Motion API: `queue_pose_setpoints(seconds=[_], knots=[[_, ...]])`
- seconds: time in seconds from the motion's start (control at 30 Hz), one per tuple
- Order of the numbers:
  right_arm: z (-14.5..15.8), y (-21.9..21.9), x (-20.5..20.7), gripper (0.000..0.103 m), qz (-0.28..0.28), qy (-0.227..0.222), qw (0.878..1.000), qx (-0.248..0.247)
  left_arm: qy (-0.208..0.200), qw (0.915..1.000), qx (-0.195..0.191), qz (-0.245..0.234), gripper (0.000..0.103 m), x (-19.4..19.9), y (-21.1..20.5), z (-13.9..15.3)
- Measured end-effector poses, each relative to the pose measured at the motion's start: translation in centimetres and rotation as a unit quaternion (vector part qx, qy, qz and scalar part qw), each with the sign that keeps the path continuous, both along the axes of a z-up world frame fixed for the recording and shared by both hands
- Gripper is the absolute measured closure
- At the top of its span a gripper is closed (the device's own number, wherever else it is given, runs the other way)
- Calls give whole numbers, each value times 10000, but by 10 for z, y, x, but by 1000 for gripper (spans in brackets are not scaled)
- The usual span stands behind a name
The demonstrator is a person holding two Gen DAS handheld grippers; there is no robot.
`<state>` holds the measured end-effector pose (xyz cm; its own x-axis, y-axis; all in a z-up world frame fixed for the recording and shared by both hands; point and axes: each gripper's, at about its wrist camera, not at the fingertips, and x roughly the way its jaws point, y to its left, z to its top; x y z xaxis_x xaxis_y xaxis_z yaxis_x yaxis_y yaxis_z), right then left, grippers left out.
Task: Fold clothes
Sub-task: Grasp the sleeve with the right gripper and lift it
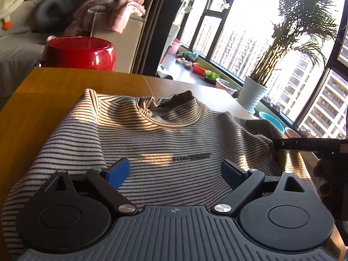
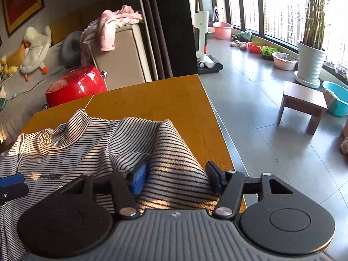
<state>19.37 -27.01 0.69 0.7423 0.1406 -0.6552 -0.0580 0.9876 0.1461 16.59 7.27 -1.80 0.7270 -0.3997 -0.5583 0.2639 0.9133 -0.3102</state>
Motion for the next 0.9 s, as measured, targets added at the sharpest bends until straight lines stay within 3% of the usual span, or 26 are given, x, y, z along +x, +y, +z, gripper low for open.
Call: queue_pose_setpoints(seconds=[0.03,0.1,0.2,0.37,0.5,0.73,0.9], knots=[[2,3,0,68,79,-28,10000,-18,0,10000,-2,3,8,0,0,0],[7,8,1,82,236,-86,9997,-53,-1,10000,-9,9,8,-1,0,0],[21,14,0,90,252,-361,9989,-128,-3,10000,-29,15,8,-2,0,0],[61,10,5,91,189,-975,9950,-99,-4,10000,-47,16,8,-4,0,0],[62,4,16,91,35,-966,9947,-342,-4,10000,-69,16,8,-4,1,1],[24,-8,33,90,-184,-512,9959,-724,-2,10000,-94,11,7,-4,2,1],[22,-7,34,81,-259,-486,9951,-818,-1,9999,-101,4,7,-3,2,1]])
